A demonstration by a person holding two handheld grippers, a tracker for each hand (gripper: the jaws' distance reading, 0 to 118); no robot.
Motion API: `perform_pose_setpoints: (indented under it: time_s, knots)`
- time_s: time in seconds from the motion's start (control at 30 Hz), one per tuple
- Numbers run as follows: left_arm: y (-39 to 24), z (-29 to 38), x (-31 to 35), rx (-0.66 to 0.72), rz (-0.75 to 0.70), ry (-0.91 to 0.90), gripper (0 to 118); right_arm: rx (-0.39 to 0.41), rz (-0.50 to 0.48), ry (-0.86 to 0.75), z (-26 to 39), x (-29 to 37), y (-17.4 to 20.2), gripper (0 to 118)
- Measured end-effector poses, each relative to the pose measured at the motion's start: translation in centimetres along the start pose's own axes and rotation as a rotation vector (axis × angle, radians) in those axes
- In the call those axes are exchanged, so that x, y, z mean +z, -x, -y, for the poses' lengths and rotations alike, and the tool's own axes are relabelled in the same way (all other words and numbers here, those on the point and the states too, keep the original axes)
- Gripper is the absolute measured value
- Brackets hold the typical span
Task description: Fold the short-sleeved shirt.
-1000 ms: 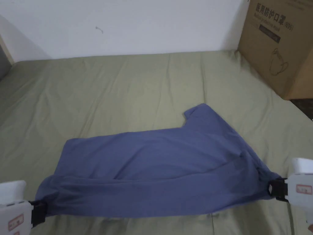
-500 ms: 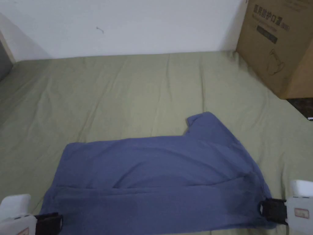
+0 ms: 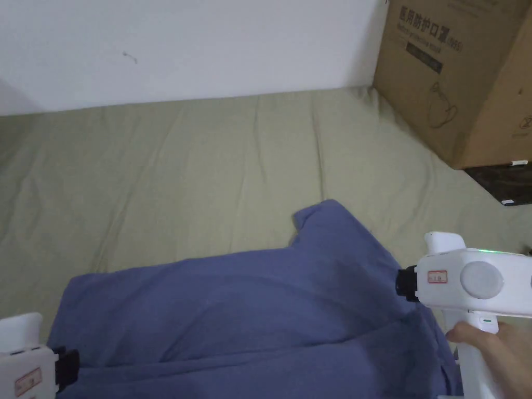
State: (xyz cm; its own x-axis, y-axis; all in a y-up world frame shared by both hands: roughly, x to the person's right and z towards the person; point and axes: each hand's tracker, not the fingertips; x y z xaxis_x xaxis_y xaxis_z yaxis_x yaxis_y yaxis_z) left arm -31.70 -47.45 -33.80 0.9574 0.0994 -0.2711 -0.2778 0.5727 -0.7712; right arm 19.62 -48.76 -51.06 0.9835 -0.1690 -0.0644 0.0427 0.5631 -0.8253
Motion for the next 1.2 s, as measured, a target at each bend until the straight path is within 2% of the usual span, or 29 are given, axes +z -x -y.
perform_pose_setpoints:
  time_s: [0.03,0.13,0.27,0.4,0.43,0.47,0.53,0.6,0.73,0.83,0.87,0.9,0.93,0.97,1.0,1.03,1.2]
  knots:
    - [0.1,-0.6,-0.5,-0.003,0.001,0.002,0,0.004,0.005,0.011,-1.2,-1.3,-0.1,85]
    - [-0.1,-2.2,-2.3,-0.004,0.004,0.017,0,0.033,0.006,0.053,-4.8,-5.7,-0.3,87]
    - [-0.4,-3.8,-3.9,0.000,0.020,0.008,0,0.092,0.082,0.084,-8.7,-10.3,-0.2,87]
    - [-0.4,-4.8,-5.4,0.014,0.026,0.000,0,0.103,0.045,0.110,-9.7,-13.1,-0.5,87]
    - [-0.4,-5.0,-5.7,0.010,0.024,0.003,0,0.111,0.045,0.125,-9.8,-13.7,-0.4,83]
    - [-0.6,-5.1,-6.0,0.002,0.019,0.007,0,0.118,0.046,0.136,-9.7,-14.2,-0.3,71]
    - [-0.6,-5.2,-6.4,-0.004,0.016,0.017,0,0.127,0.054,0.151,-9.3,-14.7,0.0,7]
    - [-0.6,-5.1,-6.7,-0.002,0.023,0.024,0,0.164,0.072,0.114,-8.7,-14.1,0.5,4]
    - [-0.6,-5.2,-6.7,-0.002,0.032,0.024,0,0.124,0.029,0.087,-9.3,-12.2,0.5,3]
    - [-0.3,-6.0,-6.9,-0.015,0.013,0.011,0,0.144,0.035,0.067,-9.9,-11.0,0.7,3]
    - [0.0,-6.5,-7.2,-0.015,-0.001,0.012,6,0.155,0.041,0.064,-10.0,-10.9,0.8,3]
    - [0.3,-6.9,-7.5,-0.006,-0.009,0.021,24,0.156,0.040,0.066,-10.1,-10.8,0.8,3]
    - [0.7,-7.7,-7.9,0.009,-0.017,0.037,61,0.161,0.035,0.069,-10.0,-10.2,1.2,3]
    - [1.2,-8.4,-8.5,0.025,-0.005,0.046,85,0.166,0.033,0.068,-10.0,-10.1,1.3,3]
    - [1.6,-9.0,-9.0,0.041,0.005,0.047,101,0.170,0.036,0.066,-10.0,-10.1,1.4,3]
    - [2.0,-9.8,-9.8,0.053,0.004,0.045,105,0.174,0.038,0.065,-10.0,-10.0,1.4,3]
    - [3.4,-13.2,-13.1,0.155,-0.031,0.047,103,0.189,0.044,0.068,-10.0,-9.9,1.6,3]
